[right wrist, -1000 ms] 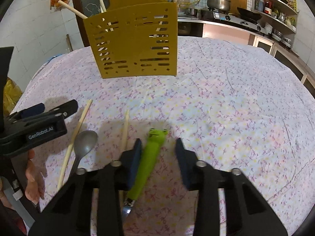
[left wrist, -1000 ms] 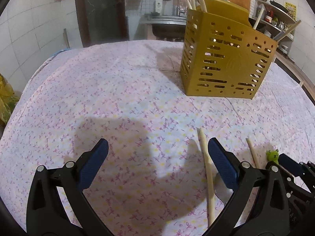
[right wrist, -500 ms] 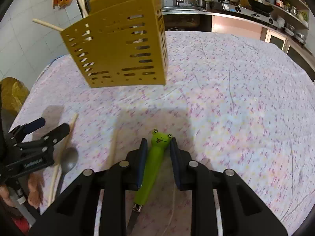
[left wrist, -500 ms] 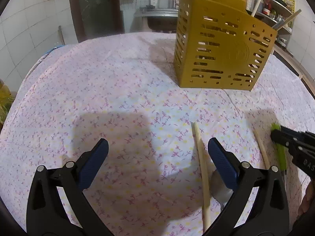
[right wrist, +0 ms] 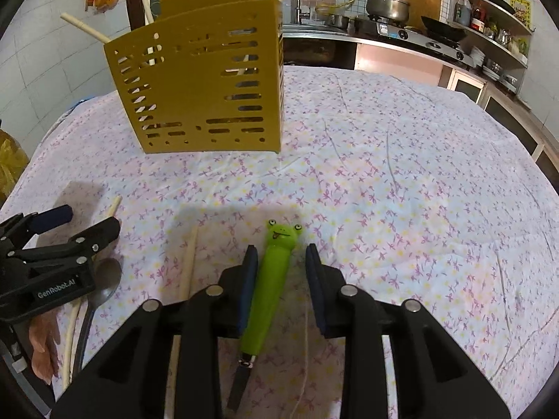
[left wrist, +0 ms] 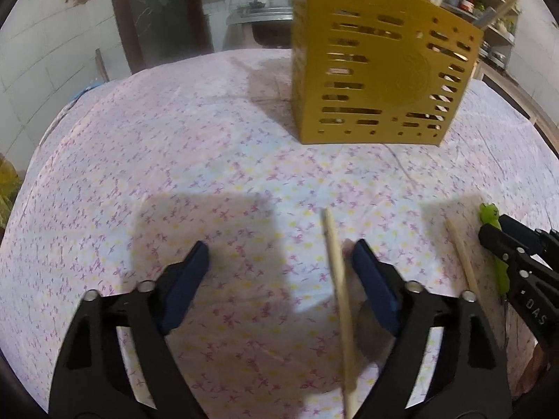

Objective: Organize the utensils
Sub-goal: 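Grasp the green frog-handled fork with the right tool while the left tool grasps a chopstick, then lift the frog fork and chopstick upright and carry both over the yellow holder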

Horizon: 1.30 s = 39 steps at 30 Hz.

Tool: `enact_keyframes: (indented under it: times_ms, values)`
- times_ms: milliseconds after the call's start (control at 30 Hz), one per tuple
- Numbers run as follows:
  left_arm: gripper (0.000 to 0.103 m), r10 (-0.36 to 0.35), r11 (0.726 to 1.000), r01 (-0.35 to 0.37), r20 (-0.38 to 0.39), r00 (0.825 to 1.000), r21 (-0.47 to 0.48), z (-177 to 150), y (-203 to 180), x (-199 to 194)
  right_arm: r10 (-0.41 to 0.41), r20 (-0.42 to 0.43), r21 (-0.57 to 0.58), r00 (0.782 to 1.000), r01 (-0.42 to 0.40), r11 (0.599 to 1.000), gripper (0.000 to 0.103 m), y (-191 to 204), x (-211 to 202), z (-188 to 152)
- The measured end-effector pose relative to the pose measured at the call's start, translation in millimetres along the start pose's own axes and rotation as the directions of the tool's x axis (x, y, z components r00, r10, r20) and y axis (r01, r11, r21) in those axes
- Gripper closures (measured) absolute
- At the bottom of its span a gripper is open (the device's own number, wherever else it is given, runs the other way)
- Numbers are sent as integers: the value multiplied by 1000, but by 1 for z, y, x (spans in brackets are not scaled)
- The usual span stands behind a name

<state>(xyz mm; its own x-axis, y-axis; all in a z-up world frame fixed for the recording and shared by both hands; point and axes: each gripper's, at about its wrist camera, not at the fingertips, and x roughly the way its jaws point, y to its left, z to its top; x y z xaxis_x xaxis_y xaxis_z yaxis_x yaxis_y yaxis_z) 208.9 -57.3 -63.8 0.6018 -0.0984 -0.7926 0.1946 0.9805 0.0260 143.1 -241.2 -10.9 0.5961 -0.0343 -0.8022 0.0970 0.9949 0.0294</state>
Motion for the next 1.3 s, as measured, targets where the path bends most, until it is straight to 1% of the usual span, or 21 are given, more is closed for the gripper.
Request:
enact_keyframes:
  times_ms: [67, 200, 267, 300, 333, 367, 400, 467, 500, 567, 667, 800, 933, 1000, 1133, 1300]
  values:
    - [40, -10, 1000, 10, -2, 1000, 18, 1, -4, -1, -2, 0, 5, 1000, 2, 1000, 74, 0, 0, 0]
    - [50, -15, 999, 15, -7, 1000, 33, 4, -9, -1, -6, -4, 10, 1000, 6, 1000, 74, 0, 1, 2]
    - [59, -15, 999, 16, -8, 1000, 46, 4, -11, -1, -20, -6, 2, 1000, 20, 1000, 75, 3, 0, 1]
    - [61, -17, 999, 17, -9, 1000, 51, 4, -12, -2, -25, -8, 0, 1000, 25, 1000, 75, 3, 0, 2]
    - [66, -18, 998, 18, -10, 1000, 52, 4, -13, -2, -32, -9, -2, 999, 32, 999, 75, 5, 0, 2]
    - [72, -19, 999, 20, -12, 1000, 51, 5, -14, -2, -36, -10, -2, 999, 35, 999, 75, 6, 0, 3]
    - [75, -21, 999, 21, -13, 1000, 48, 5, -14, -2, -38, -11, -2, 999, 38, 999, 75, 7, 0, 3]
    - [83, -19, 999, 20, -14, 1000, 42, 6, -14, -2, -32, -10, 4, 999, 32, 999, 80, 6, 1, 4]
    - [84, -20, 999, 21, -14, 1000, 37, 6, -14, -1, -25, -10, 9, 1000, 25, 1000, 82, 6, 1, 4]
    - [95, -21, 1000, 22, -11, 1000, 21, 7, -12, -2, -23, -3, 11, 1000, 23, 1000, 82, 5, 1, 3]
    - [97, -42, 999, 42, -11, 999, -10, 6, -7, -3, -15, 6, 8, 1000, 15, 1000, 83, 5, -2, 2]
    - [97, -38, 999, 38, 6, 999, -27, 6, -2, -6, -9, 39, 23, 999, 8, 1000, 85, 0, -10, 1]
    - [98, -37, 998, 39, 55, 998, -38, 5, 2, -19, 9, 80, 41, 997, -12, 999, 86, -4, -20, 1]
    - [98, -30, 999, 34, 99, 995, -42, 5, 4, -31, 11, 106, 46, 994, -16, 999, 86, -6, -25, 3]
    - [98, -12, 999, 21, 194, 981, -45, 5, 8, -53, 17, 178, 52, 984, -26, 998, 86, -10, -40, 5]
    - [98, 9, 998, 9, 305, 952, -57, 6, 13, -81, 27, 257, 56, 966, -43, 998, 87, -11, -53, 5]
